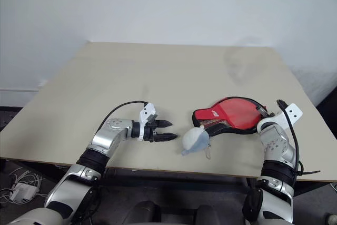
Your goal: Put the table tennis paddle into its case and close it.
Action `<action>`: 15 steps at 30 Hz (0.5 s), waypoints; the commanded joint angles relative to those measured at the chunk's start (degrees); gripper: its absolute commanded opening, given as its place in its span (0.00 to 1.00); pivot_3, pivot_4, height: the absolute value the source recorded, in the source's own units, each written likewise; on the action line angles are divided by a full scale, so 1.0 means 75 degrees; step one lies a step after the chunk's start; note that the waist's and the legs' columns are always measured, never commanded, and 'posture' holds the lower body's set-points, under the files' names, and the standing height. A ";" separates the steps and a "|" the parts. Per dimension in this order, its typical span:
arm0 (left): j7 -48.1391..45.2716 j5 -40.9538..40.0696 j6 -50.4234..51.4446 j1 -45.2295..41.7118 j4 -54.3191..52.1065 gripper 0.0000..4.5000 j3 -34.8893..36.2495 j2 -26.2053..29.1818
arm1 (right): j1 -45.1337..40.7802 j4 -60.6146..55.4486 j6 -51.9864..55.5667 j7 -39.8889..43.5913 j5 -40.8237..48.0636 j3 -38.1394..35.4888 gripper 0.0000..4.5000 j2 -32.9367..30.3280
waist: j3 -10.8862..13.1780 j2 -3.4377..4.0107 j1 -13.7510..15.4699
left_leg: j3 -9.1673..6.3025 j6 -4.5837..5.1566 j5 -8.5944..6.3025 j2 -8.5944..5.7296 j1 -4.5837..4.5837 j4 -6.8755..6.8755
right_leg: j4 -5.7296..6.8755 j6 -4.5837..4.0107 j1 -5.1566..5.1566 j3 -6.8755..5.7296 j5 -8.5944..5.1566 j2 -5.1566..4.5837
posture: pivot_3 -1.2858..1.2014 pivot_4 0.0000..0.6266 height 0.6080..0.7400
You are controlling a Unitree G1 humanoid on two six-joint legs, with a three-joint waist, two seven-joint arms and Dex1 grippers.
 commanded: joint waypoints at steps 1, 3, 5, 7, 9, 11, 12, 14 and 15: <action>0.0005 -0.0272 0.0078 -0.0099 -0.0357 0.78 0.0317 0.0004 | 0.0085 -0.0339 -0.0162 0.0157 -0.0333 0.0309 0.01 -0.0238 | 0.0000 0.0000 0.0000 | 0.0000 0.0000 0.0000 0.0000 0.0001 0.0000 | 0.0000 0.0000 0.0000 0.0000 0.0000 0.0000 | 0.52 0.00 1.00; -0.0012 -0.0308 0.0123 -0.0141 -0.0359 0.78 0.0367 0.0014 | 0.0145 -0.0384 -0.0028 0.0150 -0.0195 0.0274 0.01 -0.0154 | -0.0001 0.0001 -0.0005 | 0.0000 0.0000 0.0000 0.0000 0.0001 0.0000 | 0.0000 0.0000 -0.0001 0.0001 0.0000 0.0001 | 0.52 0.00 1.00; -0.0020 -0.0300 0.0089 -0.0175 -0.0317 0.78 0.0393 0.0022 | 0.0225 -0.0450 -0.0003 0.0141 -0.0195 0.0320 0.11 -0.0113 | -0.0002 0.0003 -0.0004 | -0.0002 0.0000 0.0000 0.0000 0.0002 0.0000 | 0.0002 0.0000 0.0000 0.0001 0.0000 0.0001 | 0.52 0.00 1.00; -0.0018 -0.0302 0.0041 -0.0231 -0.0244 0.78 0.0439 0.0033 | 0.0292 -0.0510 -0.0031 0.0131 -0.0245 0.0379 0.24 -0.0083 | -0.0002 0.0003 -0.0005 | -0.0001 0.0000 0.0000 0.0000 0.0002 0.0000 | 0.0002 0.0000 0.0001 0.0001 0.0000 0.0001 | 0.52 0.00 1.00; -0.0038 -0.0319 0.0037 -0.0290 -0.0176 0.78 0.0485 0.0057 | 0.0340 -0.0567 -0.0063 0.0086 -0.0250 0.0392 0.40 -0.0056 | -0.0003 0.0004 -0.0011 | 0.0000 0.0000 0.0000 0.0000 0.0002 0.0000 | 0.0002 0.0000 0.0000 0.0004 0.0000 0.0001 | 0.52 0.00 1.00; -0.0055 -0.0315 0.0006 -0.0327 -0.0122 0.78 0.0509 0.0084 | 0.0398 -0.0640 -0.0099 0.0064 -0.0268 0.0390 0.56 -0.0062 | -0.0003 0.0004 -0.0023 | 0.0003 0.0001 0.0001 0.0000 0.0006 0.0001 | 0.0009 0.0000 -0.0001 0.0009 0.0000 0.0003 | 0.52 0.00 1.00; -0.0055 -0.0306 -0.0018 -0.0345 -0.0091 0.78 0.0515 0.0097 | 0.0453 -0.0697 -0.0163 0.0073 -0.0352 0.0433 0.65 -0.0097 | -0.0004 0.0005 -0.0022 | 0.0002 0.0001 0.0001 0.0000 0.0007 0.0002 | 0.0010 0.0000 0.0000 0.0009 0.0000 0.0003 | 0.52 0.00 1.00; -0.0084 -0.0308 -0.0065 -0.0375 -0.0027 0.78 0.0546 0.0143 | 0.0562 -0.0852 -0.0305 0.0077 -0.0532 0.0531 0.81 -0.0129 | -0.0004 0.0005 -0.0021 | 0.0003 0.0002 0.0002 0.0000 0.0007 0.0002 | 0.0010 0.0000 0.0000 0.0009 0.0000 0.0003 | 0.52 0.00 1.00; -0.0099 -0.0313 -0.0091 -0.0395 0.0011 0.78 0.0574 0.0173 | 0.0643 -0.0979 -0.0431 0.0101 -0.0628 0.0589 0.89 -0.0146 | -0.0004 0.0005 -0.0020 | 0.0004 0.0002 0.0002 0.0000 0.0007 0.0002 | 0.0009 0.0000 -0.0001 0.0011 0.0000 0.0003 | 0.52 0.00 1.00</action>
